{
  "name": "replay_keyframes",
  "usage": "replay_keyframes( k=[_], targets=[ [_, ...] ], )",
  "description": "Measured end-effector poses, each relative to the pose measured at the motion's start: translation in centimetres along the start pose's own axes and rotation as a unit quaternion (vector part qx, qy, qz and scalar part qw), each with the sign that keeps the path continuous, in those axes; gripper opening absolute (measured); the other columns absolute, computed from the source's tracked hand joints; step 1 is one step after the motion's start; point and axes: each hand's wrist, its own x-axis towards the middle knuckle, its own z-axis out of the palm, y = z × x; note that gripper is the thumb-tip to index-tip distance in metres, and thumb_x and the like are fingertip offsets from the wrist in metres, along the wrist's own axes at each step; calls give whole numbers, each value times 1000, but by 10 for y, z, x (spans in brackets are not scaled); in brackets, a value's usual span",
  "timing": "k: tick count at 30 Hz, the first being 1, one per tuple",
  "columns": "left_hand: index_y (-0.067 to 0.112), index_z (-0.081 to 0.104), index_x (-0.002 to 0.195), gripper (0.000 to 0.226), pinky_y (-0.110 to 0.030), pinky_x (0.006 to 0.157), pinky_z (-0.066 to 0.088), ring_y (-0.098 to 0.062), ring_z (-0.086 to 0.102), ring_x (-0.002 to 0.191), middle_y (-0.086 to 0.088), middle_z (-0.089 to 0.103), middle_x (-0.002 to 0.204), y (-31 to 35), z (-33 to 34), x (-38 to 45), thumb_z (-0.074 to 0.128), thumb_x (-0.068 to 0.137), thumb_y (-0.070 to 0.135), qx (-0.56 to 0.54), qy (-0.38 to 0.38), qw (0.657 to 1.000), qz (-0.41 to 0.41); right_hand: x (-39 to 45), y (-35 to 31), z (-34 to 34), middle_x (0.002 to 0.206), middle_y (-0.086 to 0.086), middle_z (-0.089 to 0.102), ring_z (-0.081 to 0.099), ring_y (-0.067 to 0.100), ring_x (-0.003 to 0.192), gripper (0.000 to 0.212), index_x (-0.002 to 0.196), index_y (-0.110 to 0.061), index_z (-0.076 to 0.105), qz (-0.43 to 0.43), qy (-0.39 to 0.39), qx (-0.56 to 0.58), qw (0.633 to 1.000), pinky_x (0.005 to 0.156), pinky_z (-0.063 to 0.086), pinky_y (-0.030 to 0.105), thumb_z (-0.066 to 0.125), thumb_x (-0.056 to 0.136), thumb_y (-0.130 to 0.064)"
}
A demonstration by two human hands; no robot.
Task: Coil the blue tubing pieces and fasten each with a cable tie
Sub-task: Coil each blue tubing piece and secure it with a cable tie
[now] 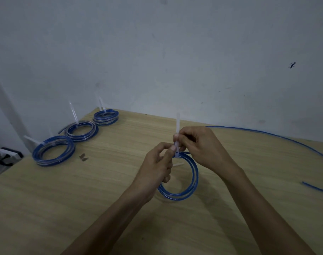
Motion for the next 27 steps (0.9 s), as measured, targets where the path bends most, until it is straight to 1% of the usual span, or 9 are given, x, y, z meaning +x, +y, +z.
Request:
replay_keyframes(
  k=[2,5,6,10,14,18,20,23,27],
  targets=[
    [14,64,110,27,-25,45,23,-10,21,48,6,28,57,2,1,-1,54,102,37,31,6,999,36,1,0,0,72,-8,71,68,1,67,22,87,-11,74,7,12,7,1000,66,53,16,60,101,-19],
    [11,65,103,26,-27,45,24,-10,23,47,9,31,53,3,-1,-1,55,102,36,69,14,996,60,3,1,4,76,-2,72,71,8,69,22,86,-11,72,21,24,17,999,69,59,29,58,101,-19],
    [11,65,101,27,-27,46,24,-10,23,47,10,31,53,3,-2,0,55,101,36,77,14,995,62,3,1,7,77,-1,72,71,10,69,22,85,-12,72,26,29,18,999,68,59,31,58,101,-20],
    [15,64,97,25,-29,47,24,-12,23,49,11,31,52,3,-7,-1,56,101,38,99,2,993,68,4,2,13,81,-1,72,68,12,67,21,83,-16,70,40,43,3,998,59,52,21,59,100,-20],
    [10,60,97,28,-28,47,22,-12,20,50,4,26,58,1,-9,2,53,103,37,71,-6,997,44,5,0,15,80,-8,68,63,10,66,20,85,-16,70,9,60,-26,998,63,51,28,59,100,-23],
    [18,58,90,25,-22,44,25,-9,18,49,1,22,63,1,-10,6,48,105,35,12,5,1000,-12,3,0,19,79,-13,63,59,7,73,18,88,-17,72,-42,58,-52,996,65,46,24,60,100,-25],
    [19,58,88,24,-21,43,25,-9,19,48,1,23,63,1,-10,6,48,105,35,7,9,1000,-25,2,2,22,79,-14,63,56,4,76,18,88,-18,72,-48,66,-67,994,66,41,20,60,100,-26],
    [19,59,89,24,-23,44,24,-9,19,47,2,24,60,3,-7,2,49,105,35,43,13,999,7,4,3,25,82,-12,68,58,4,76,19,88,-16,73,-8,93,-24,995,63,39,12,61,99,-24],
    [10,60,100,27,-26,45,24,-10,22,48,6,28,55,10,-14,-2,48,105,35,86,20,995,51,11,-4,32,77,-9,70,60,2,74,22,84,-16,73,37,90,29,995,62,42,10,61,100,-25]
  ],
)
